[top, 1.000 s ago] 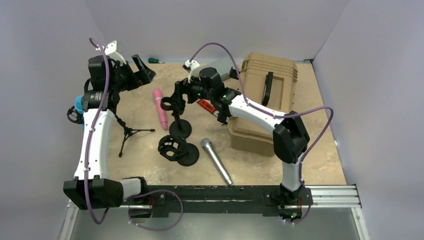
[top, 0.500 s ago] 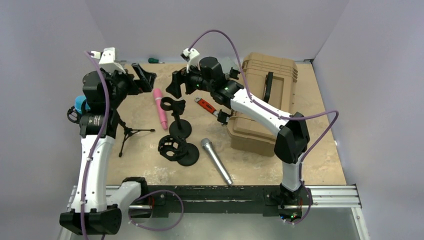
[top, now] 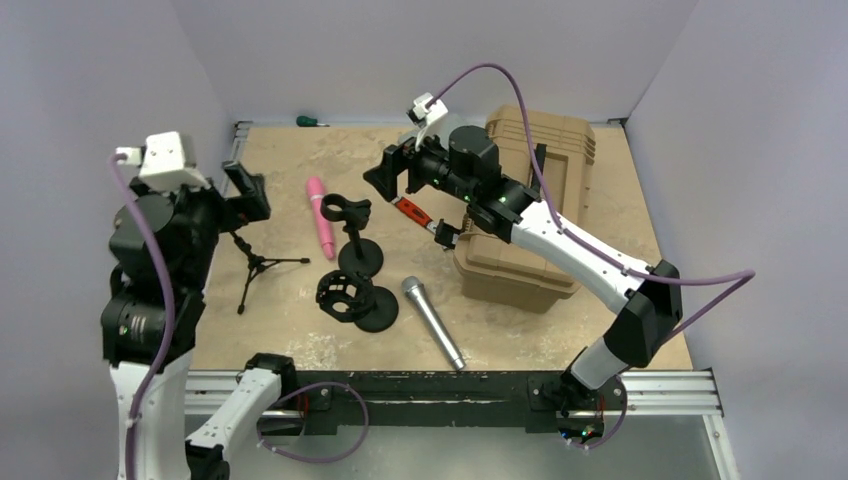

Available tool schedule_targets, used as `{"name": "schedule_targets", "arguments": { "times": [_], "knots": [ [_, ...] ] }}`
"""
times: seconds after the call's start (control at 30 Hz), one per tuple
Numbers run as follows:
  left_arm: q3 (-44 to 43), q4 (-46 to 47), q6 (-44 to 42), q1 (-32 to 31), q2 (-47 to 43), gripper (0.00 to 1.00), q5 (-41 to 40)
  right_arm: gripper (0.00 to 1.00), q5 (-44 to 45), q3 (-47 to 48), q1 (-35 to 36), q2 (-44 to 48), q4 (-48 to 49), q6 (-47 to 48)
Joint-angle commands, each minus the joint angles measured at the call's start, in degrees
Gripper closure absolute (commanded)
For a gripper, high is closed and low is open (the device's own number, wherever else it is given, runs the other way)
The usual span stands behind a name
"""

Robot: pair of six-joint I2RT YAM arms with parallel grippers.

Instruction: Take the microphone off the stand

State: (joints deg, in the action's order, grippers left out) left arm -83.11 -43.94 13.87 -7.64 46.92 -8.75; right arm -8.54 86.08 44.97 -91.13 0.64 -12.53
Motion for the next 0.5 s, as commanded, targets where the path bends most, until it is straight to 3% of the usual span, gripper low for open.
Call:
{"name": "schedule_targets", "arguments": {
  "times": [0.0,0.17,0.3,0.47],
  "knots": [
    [-5.3,-9.32,-5.19,-0.1,-1.39,0.0,-15.7,0.12,-1.36,-2.74,-0.1,3.03,3.96,1.36],
    [-8.03,-14.91,-8.83,-0.1,-0.45,0.0,-25.22,0.12,-1.12,-4.96,-0.09,5.43,5.65,1.81],
    [-5.98,-16.01,-7.23,0.18,1.1,0.0,-37.94,0.12,-1.78,-5.31,-0.15,5.62,6.05,1.66],
    [-6.9,-18.78,-3.17,3.41,5.33,0.05,-37.0,0.12,-1.83,-5.49,-0.06,5.5,6.04,1.65]
  ]
}}
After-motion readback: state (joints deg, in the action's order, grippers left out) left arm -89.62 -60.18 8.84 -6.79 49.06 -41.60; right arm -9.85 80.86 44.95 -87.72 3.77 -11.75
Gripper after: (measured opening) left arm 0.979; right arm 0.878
